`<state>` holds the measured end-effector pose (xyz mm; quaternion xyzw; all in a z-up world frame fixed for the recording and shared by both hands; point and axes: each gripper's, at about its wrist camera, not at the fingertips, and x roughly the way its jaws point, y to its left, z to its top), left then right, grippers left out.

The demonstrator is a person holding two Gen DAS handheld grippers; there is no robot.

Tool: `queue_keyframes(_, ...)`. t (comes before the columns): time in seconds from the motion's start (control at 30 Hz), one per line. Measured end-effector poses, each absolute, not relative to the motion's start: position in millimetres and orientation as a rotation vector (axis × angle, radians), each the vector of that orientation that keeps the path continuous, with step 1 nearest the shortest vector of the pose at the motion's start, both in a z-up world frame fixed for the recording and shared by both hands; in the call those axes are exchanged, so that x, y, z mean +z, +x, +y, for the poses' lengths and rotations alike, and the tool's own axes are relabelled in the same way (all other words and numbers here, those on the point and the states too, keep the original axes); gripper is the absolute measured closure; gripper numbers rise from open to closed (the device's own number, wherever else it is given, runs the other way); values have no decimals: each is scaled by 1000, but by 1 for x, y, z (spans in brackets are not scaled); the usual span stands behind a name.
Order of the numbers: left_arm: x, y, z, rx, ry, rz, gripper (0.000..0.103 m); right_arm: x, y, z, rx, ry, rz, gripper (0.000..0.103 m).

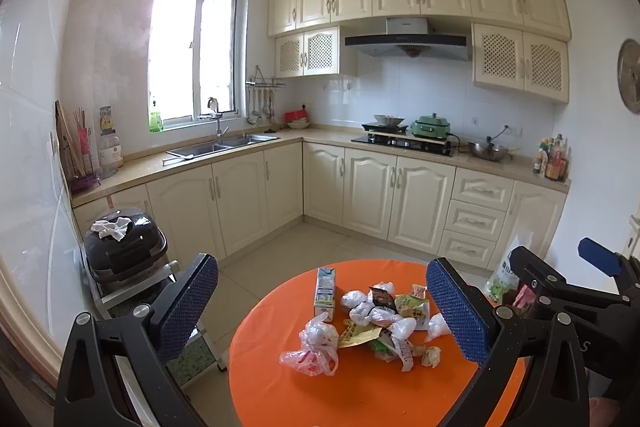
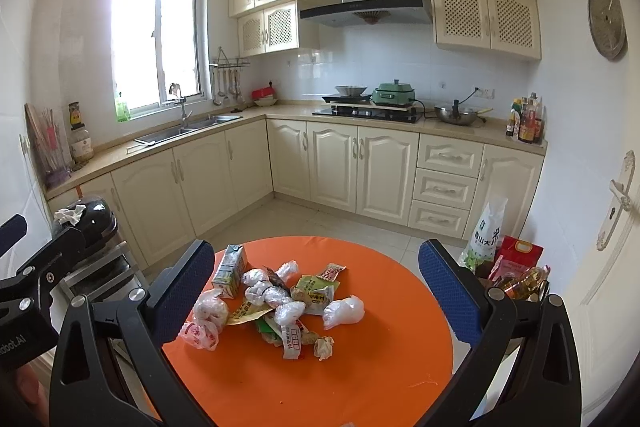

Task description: Collect trash

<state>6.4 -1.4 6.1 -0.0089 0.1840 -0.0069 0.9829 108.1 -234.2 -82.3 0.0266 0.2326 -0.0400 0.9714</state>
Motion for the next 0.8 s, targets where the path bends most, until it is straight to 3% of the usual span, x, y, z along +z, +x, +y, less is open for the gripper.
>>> queue_keyframes(0.27,-28,56,-6,1,-13,500,1,-125,145,-243,-68,42,588,0)
queue_keyframes(0.8,-123,168,-15,41,38,833,1,-279,214,-265,-25,46,967,2)
